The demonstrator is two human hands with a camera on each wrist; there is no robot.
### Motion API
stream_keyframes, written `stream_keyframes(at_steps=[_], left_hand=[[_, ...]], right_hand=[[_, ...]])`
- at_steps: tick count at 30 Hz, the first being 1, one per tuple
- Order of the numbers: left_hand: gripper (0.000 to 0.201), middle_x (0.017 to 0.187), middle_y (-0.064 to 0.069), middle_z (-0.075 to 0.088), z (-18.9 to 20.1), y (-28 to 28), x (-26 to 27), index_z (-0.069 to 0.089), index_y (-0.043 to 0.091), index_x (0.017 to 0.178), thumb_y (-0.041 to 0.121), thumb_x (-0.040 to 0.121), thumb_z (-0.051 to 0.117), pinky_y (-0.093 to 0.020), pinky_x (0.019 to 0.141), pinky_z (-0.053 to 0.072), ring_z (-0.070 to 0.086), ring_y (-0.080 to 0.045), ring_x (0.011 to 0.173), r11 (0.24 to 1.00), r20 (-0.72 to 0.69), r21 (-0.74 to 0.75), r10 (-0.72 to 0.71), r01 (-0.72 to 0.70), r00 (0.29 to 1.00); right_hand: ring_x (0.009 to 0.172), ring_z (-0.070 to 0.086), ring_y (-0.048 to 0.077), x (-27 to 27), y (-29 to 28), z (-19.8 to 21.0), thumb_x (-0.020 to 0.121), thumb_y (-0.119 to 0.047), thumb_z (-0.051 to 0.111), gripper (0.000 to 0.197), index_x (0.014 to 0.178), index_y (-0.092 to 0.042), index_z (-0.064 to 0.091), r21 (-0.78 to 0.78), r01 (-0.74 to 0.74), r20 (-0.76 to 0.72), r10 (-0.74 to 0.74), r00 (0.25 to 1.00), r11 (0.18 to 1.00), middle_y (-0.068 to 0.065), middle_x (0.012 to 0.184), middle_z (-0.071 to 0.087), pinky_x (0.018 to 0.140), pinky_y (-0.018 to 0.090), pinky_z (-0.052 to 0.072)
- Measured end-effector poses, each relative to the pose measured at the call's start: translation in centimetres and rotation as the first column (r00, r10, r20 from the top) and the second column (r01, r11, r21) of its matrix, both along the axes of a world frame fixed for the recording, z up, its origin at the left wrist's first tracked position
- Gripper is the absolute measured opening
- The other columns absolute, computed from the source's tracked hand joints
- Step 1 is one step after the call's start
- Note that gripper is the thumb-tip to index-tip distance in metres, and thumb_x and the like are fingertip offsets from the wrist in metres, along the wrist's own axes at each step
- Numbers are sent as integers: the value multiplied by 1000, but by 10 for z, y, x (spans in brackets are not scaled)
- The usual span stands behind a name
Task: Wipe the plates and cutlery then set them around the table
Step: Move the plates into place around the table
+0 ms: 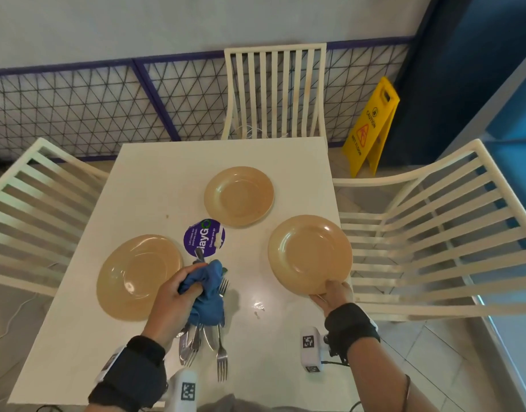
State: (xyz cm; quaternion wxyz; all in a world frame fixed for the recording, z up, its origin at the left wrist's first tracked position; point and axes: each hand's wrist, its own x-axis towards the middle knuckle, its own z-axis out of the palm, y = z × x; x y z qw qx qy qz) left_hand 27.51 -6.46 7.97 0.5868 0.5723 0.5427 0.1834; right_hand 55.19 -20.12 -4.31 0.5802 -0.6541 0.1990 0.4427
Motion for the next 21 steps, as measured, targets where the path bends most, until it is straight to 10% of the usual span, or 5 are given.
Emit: stream_keyframes(at_steps=[12,21], left_hand=[[39,120,15,63,-9,37,-97,62,26,116,-4,92,65,-4,81,44,60,6,107,976,-140,209,-37,66,990],[31,121,0,48,-50,72,-240,66,29,103,6,82,71,-36,91,51,61,-21,99,965,-525,259,111,35,844]], right_hand=[[99,63,41,-53,-8,-1,102,-13,50,26,124,0,48,-26,-140,-147,135,980,990,22,108,61,98,55,50],[88,66,38,-126,6,11,100,-17,55,22,113,0,60,-75,-308,-101,300,949,949,22,107,67,84,47,55]])
